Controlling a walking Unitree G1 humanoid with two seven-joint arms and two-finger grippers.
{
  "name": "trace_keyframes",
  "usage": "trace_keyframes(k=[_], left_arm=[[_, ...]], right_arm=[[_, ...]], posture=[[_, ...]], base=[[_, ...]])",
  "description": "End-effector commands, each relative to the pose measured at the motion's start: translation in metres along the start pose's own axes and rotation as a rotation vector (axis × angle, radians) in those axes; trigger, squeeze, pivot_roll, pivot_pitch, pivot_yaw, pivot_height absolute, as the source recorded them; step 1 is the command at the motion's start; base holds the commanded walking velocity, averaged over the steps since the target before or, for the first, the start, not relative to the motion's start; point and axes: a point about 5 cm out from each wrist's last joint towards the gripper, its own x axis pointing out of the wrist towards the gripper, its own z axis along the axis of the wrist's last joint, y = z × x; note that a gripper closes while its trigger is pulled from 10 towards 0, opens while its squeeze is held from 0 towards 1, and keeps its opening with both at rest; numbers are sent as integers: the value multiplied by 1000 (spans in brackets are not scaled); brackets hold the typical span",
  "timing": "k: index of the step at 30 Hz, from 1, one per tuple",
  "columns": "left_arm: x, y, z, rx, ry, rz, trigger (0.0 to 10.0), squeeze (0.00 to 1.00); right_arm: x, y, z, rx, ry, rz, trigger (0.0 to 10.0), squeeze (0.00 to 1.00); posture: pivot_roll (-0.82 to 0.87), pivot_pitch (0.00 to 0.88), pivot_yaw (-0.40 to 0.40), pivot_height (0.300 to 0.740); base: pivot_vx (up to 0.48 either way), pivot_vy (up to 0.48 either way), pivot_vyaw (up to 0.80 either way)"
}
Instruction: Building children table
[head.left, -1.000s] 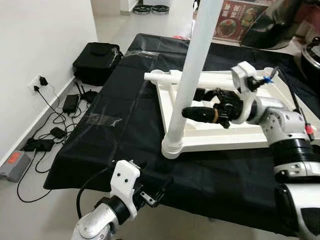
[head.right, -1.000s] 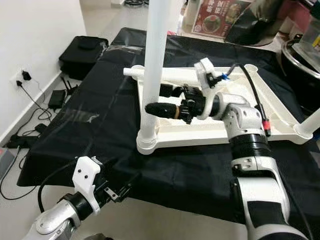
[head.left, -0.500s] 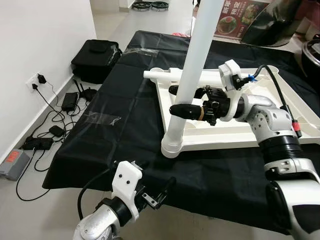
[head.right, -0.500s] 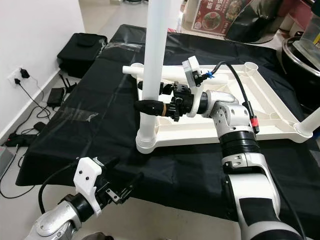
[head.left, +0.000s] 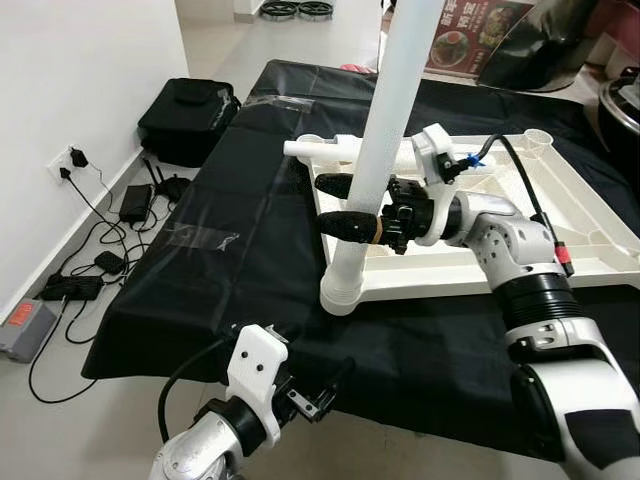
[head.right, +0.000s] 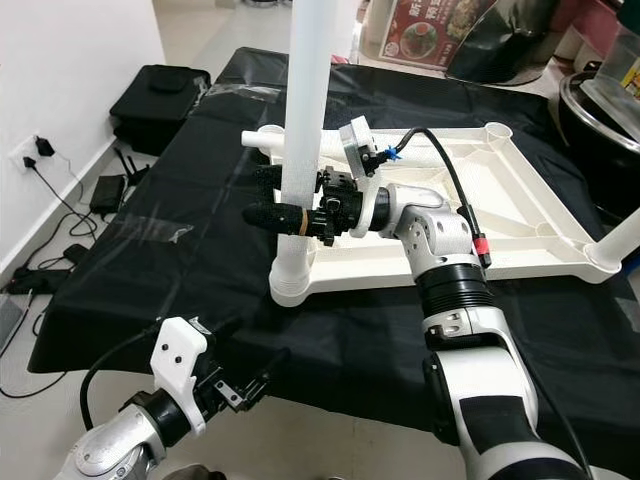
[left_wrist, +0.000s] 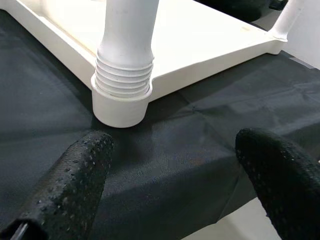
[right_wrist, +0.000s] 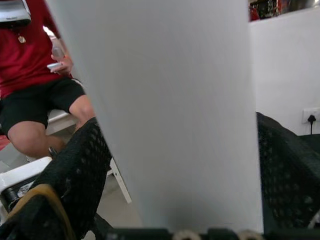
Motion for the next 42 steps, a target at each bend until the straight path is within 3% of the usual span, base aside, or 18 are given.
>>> trace_keyframes(k=[1, 3, 4, 5, 6, 7, 25, 30, 42], left_arm=[[-2, -2, -2, 3, 14, 2, 10000, 0], [-2, -2, -3, 4, 14, 2, 10000, 0], [-2, -2, -3, 4, 14, 3, 10000, 0], [-2, -2, -3, 4, 14, 3, 10000, 0], [-2, -3, -3, 4, 14, 3, 10000, 0], [-2, -3, -3, 5, 13, 4, 10000, 0], [-1, -2, 0, 7, 9, 12, 10000, 0], [3, 17, 6, 59, -20, 96, 10000, 0], [5, 23, 7, 89, -16, 109, 10000, 0]], right_arm=[[3, -1, 6, -29, 13, -3, 10000, 0], [3, -1, 5, -31, 15, -5, 10000, 0], [3, -1, 5, -32, 16, -7, 8863, 0], [3, -1, 5, -32, 16, -7, 8863, 0], [3, -1, 5, -32, 20, -12, 3686, 0], [3, -2, 4, -36, 24, -23, 0, 0], [1, -4, 5, -57, 8, -73, 0, 0], [-12, -12, -3, -118, 29, -329, 0, 0], [-37, -13, -15, -123, 62, -558, 0, 0]], posture=[[159, 134, -104, 740], [160, 129, -107, 740], [161, 128, -108, 740], [161, 128, -108, 740], [161, 130, -110, 740], [161, 130, -109, 740], [160, 137, -110, 740], [153, 135, -98, 740], [144, 137, -89, 740]], base=[[0, 0, 0], [0, 0, 0], [0, 0, 0], [0, 0, 0], [0, 0, 0], [0, 0, 0], [0, 0, 0], [0, 0, 0], [0, 0, 0]])
